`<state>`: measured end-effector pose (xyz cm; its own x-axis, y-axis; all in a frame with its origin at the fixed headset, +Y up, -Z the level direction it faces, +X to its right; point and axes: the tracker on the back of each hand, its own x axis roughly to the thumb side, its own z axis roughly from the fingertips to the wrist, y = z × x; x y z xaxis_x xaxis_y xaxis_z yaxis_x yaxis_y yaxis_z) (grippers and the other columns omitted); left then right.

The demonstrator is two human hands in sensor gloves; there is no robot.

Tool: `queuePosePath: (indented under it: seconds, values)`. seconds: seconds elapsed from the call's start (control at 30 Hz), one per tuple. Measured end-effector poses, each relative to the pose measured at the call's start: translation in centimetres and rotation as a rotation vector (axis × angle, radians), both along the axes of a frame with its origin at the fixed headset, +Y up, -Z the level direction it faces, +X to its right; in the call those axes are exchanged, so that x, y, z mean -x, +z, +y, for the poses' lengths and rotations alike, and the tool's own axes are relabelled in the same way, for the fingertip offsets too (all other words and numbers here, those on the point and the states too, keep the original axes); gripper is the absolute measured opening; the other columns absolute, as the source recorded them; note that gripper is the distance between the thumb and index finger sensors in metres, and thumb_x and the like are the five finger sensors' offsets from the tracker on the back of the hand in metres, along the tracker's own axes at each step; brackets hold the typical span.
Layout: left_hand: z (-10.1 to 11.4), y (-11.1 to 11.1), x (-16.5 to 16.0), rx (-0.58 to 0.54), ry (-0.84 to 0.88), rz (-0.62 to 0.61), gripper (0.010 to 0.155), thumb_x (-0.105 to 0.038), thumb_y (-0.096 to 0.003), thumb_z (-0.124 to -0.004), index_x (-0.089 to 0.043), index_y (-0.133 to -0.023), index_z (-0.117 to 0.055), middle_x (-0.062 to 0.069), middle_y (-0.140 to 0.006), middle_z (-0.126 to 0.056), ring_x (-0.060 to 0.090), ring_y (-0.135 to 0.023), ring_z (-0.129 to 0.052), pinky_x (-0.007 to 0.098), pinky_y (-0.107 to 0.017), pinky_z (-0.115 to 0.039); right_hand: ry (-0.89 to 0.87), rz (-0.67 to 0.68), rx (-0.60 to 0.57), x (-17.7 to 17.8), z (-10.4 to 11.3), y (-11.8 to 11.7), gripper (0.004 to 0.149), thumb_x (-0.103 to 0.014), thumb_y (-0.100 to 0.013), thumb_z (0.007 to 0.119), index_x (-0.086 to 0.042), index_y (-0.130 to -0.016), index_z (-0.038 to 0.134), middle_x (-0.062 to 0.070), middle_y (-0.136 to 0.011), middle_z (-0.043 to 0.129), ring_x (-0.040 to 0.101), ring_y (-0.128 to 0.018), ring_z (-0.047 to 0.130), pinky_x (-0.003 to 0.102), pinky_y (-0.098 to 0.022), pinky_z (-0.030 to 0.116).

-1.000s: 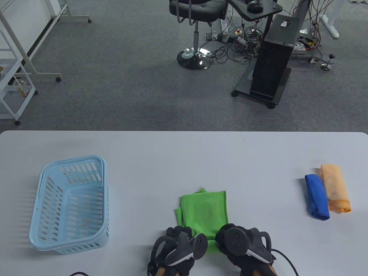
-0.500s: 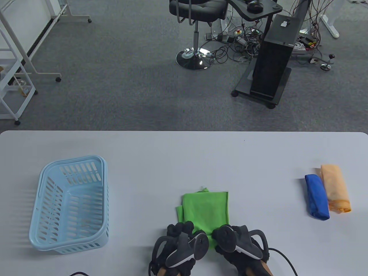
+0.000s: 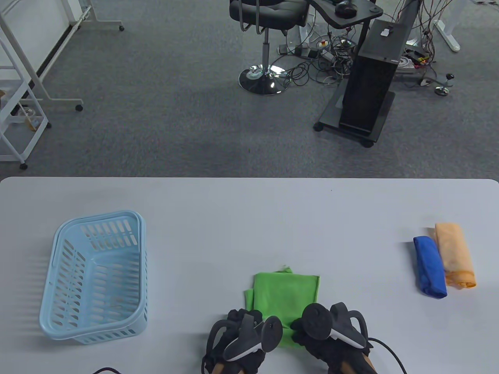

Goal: Roll rectangular towel into towel roll

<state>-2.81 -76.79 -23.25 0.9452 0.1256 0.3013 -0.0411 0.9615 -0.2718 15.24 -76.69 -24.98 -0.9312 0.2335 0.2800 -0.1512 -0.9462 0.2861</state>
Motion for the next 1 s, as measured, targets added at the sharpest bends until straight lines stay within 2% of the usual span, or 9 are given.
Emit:
queuePosePath:
  seconds: [0.1,0.17,0.23,0.3,0.37,0.53,0.7,0.83,1.0]
  values:
    - [-0.1,-0.1,0.2,0.004,0.027,0.018,0.057,-0.045,-0.0357,-0.065,-0.032,-0.086,-0.090,0.010,-0.085,-0.080,0.038,-0.084,-0.074,0.065,-0.068,-0.053,0.000,-0.004,-0.027,0.0,0.1,0.3,0.060,-0.046,-0.030,0.072,-0.025,-0.085,0.083,0.005,-0.085,0.078,0.028,-0.078,0.081,0.057,-0.065,0.062]
    - [-0.2,-0.2,0.2,0.012,0.033,0.025,0.057,-0.045,-0.0369,-0.064,-0.031,-0.086,-0.090,0.010,-0.087,-0.079,0.038,-0.085,-0.072,0.065,-0.068,-0.052,-0.003,-0.005,-0.046,0.2,0.5,0.5,0.064,-0.043,-0.030,0.076,-0.030,-0.092,0.067,0.005,-0.094,0.063,0.029,-0.087,0.070,0.057,-0.068,0.057]
    - [-0.4,-0.2,0.3,0.026,0.029,0.041,0.057,-0.045,-0.0380,-0.064,-0.032,-0.088,-0.086,0.010,-0.089,-0.074,0.039,-0.087,-0.068,0.065,-0.068,-0.050,-0.061,-0.014,-0.089,0.5,0.9,0.6,0.061,-0.037,-0.029,0.081,-0.029,-0.087,0.063,0.004,-0.094,0.056,0.028,-0.089,0.066,0.057,-0.069,0.054]
    - [-0.5,-0.2,0.5,0.028,0.035,0.059,0.058,-0.047,-0.0395,-0.066,-0.041,-0.096,-0.062,0.009,-0.092,-0.057,0.038,-0.089,-0.060,0.065,-0.069,-0.046,-0.049,-0.008,-0.124,0.7,0.9,0.6,0.050,-0.035,-0.027,0.082,-0.026,-0.075,0.071,0.003,-0.091,0.061,0.027,-0.087,0.069,0.056,-0.068,0.056]
    - [0.0,-0.2,0.5,-0.031,0.067,0.068,0.057,-0.047,-0.0383,-0.073,-0.044,-0.092,-0.054,0.008,-0.093,-0.048,0.038,-0.089,-0.056,0.065,-0.069,-0.044,0.002,-0.002,-0.135,0.9,0.5,0.5,0.047,-0.036,-0.026,0.082,-0.025,-0.072,0.076,0.002,-0.089,0.065,0.027,-0.085,0.072,0.056,-0.067,0.058]
    - [0.2,0.2,-0.3,-0.095,-0.034,0.028,0.047,-0.045,-0.0399,-0.070,-0.041,-0.086,-0.073,0.009,-0.097,-0.050,0.038,-0.089,-0.058,0.065,-0.070,-0.045,0.049,-0.018,-0.145,0.8,0.4,0.4,0.048,-0.041,-0.029,0.076,-0.027,-0.074,0.084,0.005,-0.091,0.069,0.029,-0.085,0.075,0.056,-0.066,0.060]
    - [0.1,0.3,-0.1,-0.043,-0.076,-0.012,0.072,-0.062,-0.0309,-0.077,-0.037,-0.098,-0.064,0.012,-0.102,-0.044,0.039,-0.090,-0.056,0.066,-0.070,-0.044,0.074,-0.003,-0.081,0.5,0.4,0.4,0.067,-0.052,-0.022,0.081,-0.026,-0.084,0.078,0.008,-0.097,0.062,0.032,-0.090,0.068,0.059,-0.067,0.057]
    - [-0.3,0.1,-0.4,-0.049,-0.134,-0.009,0.075,-0.052,-0.0320,-0.084,-0.034,-0.101,-0.059,0.013,-0.104,-0.041,0.040,-0.091,-0.057,0.066,-0.070,-0.045,0.146,-0.020,-0.007,0.6,-0.5,0.3,0.076,-0.048,-0.024,0.081,-0.026,-0.094,0.061,0.009,-0.099,0.057,0.033,-0.093,0.064,0.059,-0.068,0.055]
    - [-0.5,0.0,-0.3,-0.053,-0.099,0.018,0.069,-0.046,-0.0361,-0.081,-0.028,-0.101,-0.064,0.013,-0.103,-0.050,0.039,-0.089,-0.062,0.065,-0.069,-0.049,0.102,-0.025,-0.013,0.6,-0.4,0.2,0.070,-0.045,-0.028,0.077,-0.022,-0.093,0.066,0.008,-0.097,0.060,0.033,-0.092,0.065,0.059,-0.068,0.056]
